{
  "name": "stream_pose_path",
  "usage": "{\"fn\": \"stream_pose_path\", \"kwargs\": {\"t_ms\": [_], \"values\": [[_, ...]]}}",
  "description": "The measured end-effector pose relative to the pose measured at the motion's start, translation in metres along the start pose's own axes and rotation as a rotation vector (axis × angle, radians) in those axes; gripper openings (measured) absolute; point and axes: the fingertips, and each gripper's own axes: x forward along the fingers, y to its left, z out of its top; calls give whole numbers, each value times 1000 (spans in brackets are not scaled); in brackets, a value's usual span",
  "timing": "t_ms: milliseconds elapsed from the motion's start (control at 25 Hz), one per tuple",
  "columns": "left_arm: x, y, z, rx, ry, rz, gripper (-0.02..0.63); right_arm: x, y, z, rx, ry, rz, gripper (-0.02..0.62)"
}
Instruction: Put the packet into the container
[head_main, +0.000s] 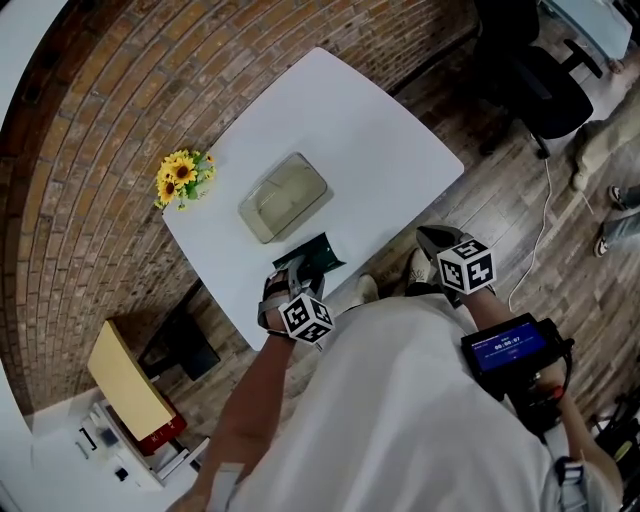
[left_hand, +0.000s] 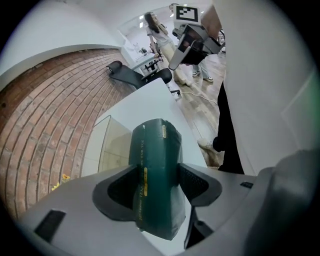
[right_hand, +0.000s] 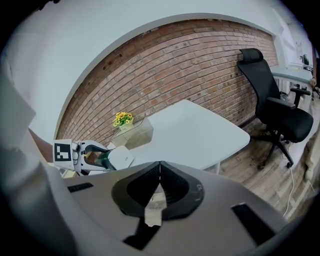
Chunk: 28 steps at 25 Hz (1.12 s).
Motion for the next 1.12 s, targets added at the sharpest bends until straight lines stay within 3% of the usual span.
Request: {"fn": "stream_pose_path", "kwargs": {"t_ms": [160,440,800,960,1120], "values": [[-5,-1,5,-95,-17,-53,273,1,-2,2,3,-6,6,7],[-15,20,15,-372,-76,-106,272,5,-1,1,9,-11,19,7],[-49,45,47,-426,-172,-85,270,11,-1,8,13,-21,30,6],[-69,70,61,-418,-220,-29,270,14,3,11,6,-22,39,6],[-83,110,63,-469,-261,43,270,14,1,13,8,-28,32,7]]}}
